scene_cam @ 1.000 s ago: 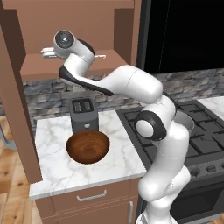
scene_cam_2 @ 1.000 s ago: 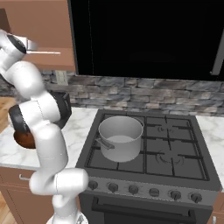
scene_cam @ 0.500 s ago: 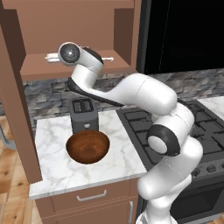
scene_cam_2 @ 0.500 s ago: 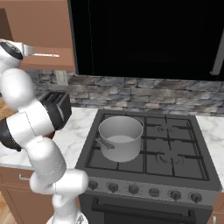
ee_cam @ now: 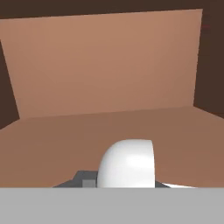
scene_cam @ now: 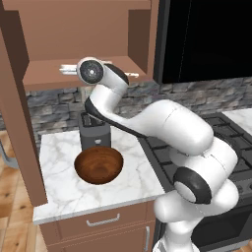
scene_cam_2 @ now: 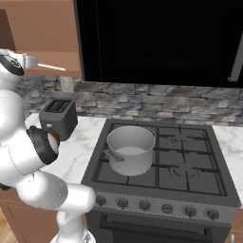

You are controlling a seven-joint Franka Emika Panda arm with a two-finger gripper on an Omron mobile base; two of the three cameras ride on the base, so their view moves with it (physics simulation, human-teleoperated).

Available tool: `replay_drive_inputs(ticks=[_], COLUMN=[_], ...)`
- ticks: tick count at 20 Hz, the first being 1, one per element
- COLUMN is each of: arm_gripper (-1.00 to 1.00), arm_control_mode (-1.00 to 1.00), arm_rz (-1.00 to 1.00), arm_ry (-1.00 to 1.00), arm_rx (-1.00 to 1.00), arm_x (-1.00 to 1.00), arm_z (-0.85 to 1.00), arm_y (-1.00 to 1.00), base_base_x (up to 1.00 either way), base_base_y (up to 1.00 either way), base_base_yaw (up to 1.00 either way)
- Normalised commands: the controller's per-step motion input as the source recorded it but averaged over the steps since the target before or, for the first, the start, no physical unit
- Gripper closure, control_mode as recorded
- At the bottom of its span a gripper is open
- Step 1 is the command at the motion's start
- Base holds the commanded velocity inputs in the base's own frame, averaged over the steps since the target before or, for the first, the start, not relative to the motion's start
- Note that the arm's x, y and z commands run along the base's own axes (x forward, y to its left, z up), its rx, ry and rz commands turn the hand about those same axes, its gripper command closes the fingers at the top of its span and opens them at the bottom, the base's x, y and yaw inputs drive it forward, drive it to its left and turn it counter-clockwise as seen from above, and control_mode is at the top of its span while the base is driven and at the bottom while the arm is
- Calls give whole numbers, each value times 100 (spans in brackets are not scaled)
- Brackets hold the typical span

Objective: Open the cabinet and move the ladle to the pot. Then close the cabinet.

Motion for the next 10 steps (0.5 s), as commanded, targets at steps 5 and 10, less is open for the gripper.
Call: replay_drive_inputs(ticks=[5, 10], arm_gripper=[100, 100], arm_control_mode=[-100, -100], arm_rz=[-4, -1], arm_ry=[0, 2], arm_rx=[7, 5], arm_x=[-46, -42], arm_z=[0, 0], arm_y=[-43, -49], base_base_x=[0, 0], base_base_y=[0, 0], base_base_yaw=[0, 0])
